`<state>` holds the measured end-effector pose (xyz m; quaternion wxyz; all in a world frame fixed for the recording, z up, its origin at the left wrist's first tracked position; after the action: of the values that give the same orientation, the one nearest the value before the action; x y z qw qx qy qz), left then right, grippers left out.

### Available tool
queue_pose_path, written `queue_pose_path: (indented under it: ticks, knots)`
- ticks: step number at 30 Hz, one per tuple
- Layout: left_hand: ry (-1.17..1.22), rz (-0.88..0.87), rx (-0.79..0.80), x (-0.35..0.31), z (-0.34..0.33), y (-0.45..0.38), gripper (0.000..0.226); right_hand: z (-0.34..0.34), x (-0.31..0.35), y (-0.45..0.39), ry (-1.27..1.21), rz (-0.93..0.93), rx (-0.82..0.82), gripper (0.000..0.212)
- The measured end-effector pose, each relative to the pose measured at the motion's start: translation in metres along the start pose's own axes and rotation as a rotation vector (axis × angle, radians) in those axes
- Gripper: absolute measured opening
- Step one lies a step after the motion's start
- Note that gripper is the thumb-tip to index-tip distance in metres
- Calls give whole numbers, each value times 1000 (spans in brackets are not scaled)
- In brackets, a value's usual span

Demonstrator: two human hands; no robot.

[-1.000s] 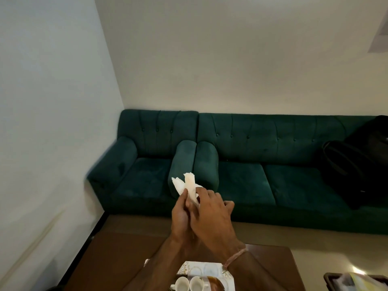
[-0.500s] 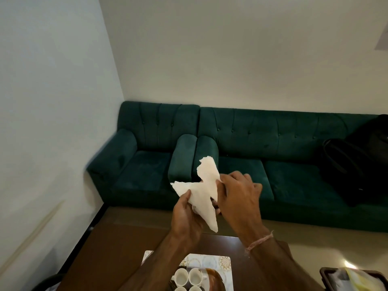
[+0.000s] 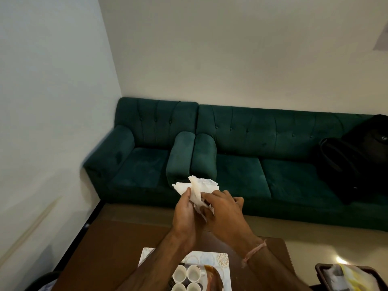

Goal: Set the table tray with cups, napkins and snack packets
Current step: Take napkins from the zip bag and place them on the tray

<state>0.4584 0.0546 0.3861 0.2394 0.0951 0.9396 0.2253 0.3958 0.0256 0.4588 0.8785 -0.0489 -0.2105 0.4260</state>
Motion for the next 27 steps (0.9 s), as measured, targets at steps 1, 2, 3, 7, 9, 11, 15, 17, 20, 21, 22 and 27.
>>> queue_pose_path:
  ticks: [1,2,3,7,9,11,15,17,20,21,22,27]
  knots:
    - [-10,0,-21,0,4,-1,56,4,-2,-1,-54,-20,-27,36]
    - [-31,-3,-49,-1,7,-2,57,8,-6,-2,-120,-48,-63,35]
    - [-49,-11,-74,-3,8,-1,56,12,-11,-2,-184,-86,-91,33]
    - [-201,-186,-390,-21,35,7,38,32,-27,5,-70,-186,-176,31]
    - [-296,-358,-613,-36,51,25,27,44,-23,13,113,-159,-243,32]
    - [-379,-453,-596,-37,42,33,17,43,-16,20,196,-121,-268,33]
    - [-537,-225,-297,2,7,16,31,17,-1,31,215,-95,-185,38]
    - [-484,-77,-240,23,6,9,34,-1,5,37,130,-89,-116,37]
    - [-356,-22,-293,33,25,5,25,-27,-5,52,-189,-214,-62,30]
    - [-377,-29,-358,32,35,3,21,-27,-15,58,-309,-289,-109,27]
    - [-425,-34,-424,31,46,0,18,-26,-29,66,-395,-372,-172,25]
    - [-684,-49,-353,38,59,-15,31,-28,-84,75,-605,-543,-208,63]
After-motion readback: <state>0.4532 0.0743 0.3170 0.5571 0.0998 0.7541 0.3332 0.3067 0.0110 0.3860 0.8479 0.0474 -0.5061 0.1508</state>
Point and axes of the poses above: each hand's wrist, its own y-axis away from the middle knuckle, its own z-axis out of the back of the hand, x = y × z, the point moved 10 cm from there along -y, towards the middle knuckle, and after that the axes turned 14 degrees about z, right-handed, at the moved point
